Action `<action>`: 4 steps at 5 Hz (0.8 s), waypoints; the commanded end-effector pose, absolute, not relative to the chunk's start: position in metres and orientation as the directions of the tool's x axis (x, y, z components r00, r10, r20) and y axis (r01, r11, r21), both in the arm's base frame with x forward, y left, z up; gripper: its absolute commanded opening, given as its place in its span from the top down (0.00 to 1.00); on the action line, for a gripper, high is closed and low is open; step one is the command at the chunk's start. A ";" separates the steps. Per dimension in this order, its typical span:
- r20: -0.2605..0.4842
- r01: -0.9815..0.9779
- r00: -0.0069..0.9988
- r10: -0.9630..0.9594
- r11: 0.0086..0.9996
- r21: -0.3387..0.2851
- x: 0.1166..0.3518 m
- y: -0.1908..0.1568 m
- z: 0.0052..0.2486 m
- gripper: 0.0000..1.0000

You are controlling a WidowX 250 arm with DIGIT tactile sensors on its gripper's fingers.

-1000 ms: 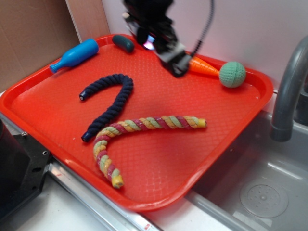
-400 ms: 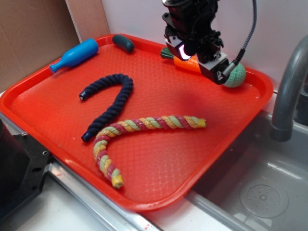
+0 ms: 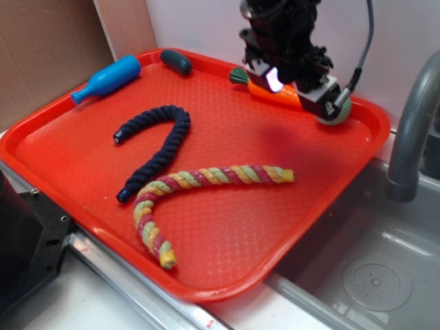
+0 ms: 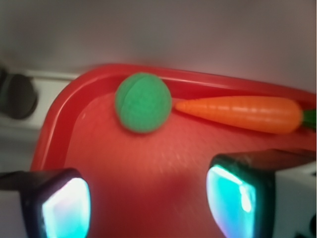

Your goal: Grab the green ball.

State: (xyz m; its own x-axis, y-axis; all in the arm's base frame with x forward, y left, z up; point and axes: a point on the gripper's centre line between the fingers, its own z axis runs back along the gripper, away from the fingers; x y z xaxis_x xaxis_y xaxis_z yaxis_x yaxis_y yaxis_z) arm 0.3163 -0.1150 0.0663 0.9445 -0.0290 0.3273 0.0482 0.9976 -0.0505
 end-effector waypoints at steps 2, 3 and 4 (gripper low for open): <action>0.443 0.096 0.896 -0.022 0.985 -0.145 0.365 -0.123 0.076 0.00; 0.432 0.167 0.897 -0.094 0.977 -0.134 0.364 -0.136 0.077 0.00; 0.399 0.139 0.912 -0.089 0.986 -0.098 0.372 -0.138 0.064 0.00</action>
